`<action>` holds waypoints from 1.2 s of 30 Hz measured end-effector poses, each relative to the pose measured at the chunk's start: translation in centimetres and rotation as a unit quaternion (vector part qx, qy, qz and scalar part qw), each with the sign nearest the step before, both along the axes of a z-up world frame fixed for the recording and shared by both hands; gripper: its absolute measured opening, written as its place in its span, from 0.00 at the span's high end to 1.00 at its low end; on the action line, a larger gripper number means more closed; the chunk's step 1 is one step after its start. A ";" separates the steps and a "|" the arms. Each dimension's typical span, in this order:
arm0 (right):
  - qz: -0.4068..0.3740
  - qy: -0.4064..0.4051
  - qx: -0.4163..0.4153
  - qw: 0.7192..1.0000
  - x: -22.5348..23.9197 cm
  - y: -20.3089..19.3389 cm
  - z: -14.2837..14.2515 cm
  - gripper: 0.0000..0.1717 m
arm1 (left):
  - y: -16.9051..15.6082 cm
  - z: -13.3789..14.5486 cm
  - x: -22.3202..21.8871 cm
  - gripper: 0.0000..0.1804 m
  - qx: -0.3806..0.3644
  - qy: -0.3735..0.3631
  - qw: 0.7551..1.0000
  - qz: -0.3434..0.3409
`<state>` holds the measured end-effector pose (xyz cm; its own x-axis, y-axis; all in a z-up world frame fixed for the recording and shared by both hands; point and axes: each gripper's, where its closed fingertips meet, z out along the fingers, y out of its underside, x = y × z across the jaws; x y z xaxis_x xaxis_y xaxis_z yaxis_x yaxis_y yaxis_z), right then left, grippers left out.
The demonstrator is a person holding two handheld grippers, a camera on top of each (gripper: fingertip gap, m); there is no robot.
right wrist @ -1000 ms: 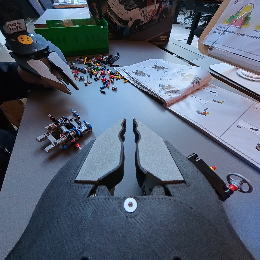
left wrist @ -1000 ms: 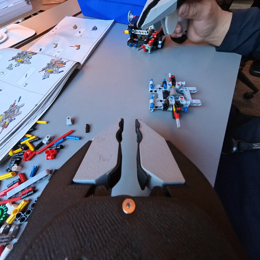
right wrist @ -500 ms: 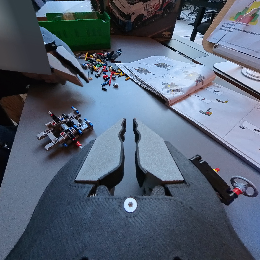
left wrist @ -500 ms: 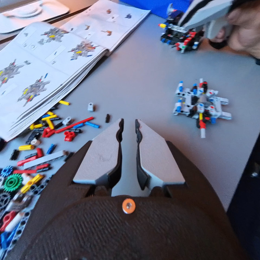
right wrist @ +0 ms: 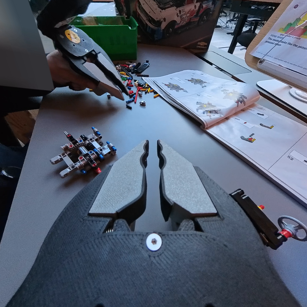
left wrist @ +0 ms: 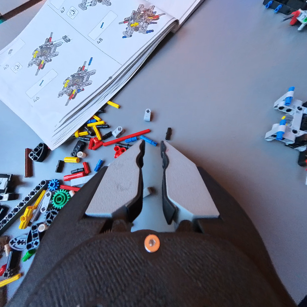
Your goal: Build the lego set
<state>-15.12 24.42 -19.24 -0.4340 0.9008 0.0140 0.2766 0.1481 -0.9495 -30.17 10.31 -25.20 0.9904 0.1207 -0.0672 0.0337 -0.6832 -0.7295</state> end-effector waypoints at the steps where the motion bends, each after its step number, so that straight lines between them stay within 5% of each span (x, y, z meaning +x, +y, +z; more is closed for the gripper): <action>1: 0.000 0.001 0.000 1.000 0.0 0.0 0.1 0.97 | 0.1 0.0 0.1 0.91 0.001 -0.006 1.000 -0.001; 32: 0.009 -0.005 0.005 1.000 0.0 -0.5 -0.1 0.97 | -0.2 -1.2 -1.8 0.92 -0.024 -0.030 0.999 0.023; 36: 0.011 -0.006 0.009 1.000 0.0 -0.7 -0.2 0.97 | -0.1 -1.2 -2.3 0.98 -0.023 -0.023 0.999 0.026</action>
<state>-15.08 23.75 -19.46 -0.4540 0.8907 0.0248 0.2843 0.1711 -0.9434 -32.48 10.18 -26.42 0.9850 0.1704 -0.0277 0.1036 -0.7117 -0.6948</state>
